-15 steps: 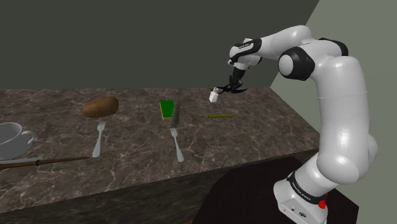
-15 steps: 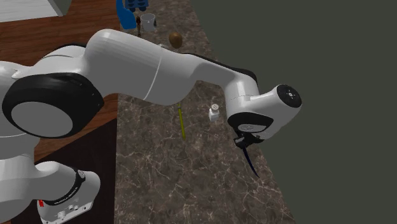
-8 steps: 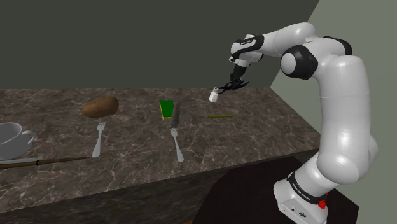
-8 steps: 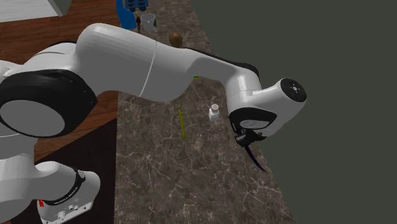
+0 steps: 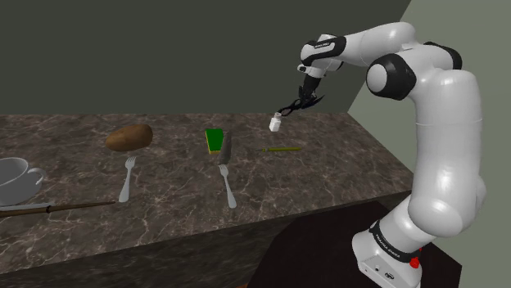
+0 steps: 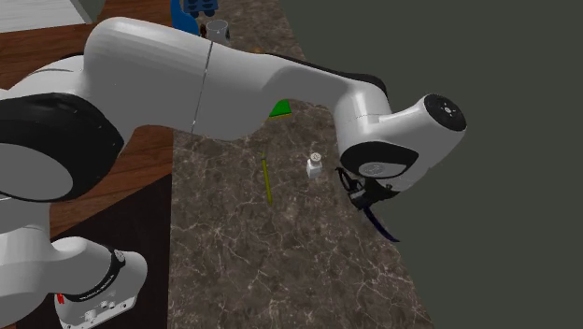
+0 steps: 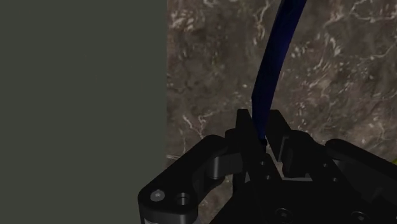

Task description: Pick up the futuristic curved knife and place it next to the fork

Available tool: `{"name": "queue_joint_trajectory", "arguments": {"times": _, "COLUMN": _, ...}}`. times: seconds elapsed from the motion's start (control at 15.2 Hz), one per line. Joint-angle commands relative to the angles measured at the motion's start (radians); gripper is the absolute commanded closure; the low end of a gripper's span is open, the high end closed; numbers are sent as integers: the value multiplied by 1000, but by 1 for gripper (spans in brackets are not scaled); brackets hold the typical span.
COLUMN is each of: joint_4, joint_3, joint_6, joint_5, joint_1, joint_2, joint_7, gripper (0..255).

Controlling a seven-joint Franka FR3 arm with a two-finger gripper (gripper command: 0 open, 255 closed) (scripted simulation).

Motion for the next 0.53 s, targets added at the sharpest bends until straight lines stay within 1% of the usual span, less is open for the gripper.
{"name": "queue_joint_trajectory", "arguments": {"times": 0.0, "joint_4": 13, "joint_3": -3, "joint_6": -22, "joint_5": -5, "joint_1": 0, "joint_2": -10, "joint_7": 4, "gripper": 255}}
{"name": "queue_joint_trajectory", "arguments": {"times": 0.46, "joint_4": 61, "joint_3": -12, "joint_6": -97, "joint_5": -21, "joint_1": 0, "joint_2": -40, "joint_7": 17, "gripper": 255}}
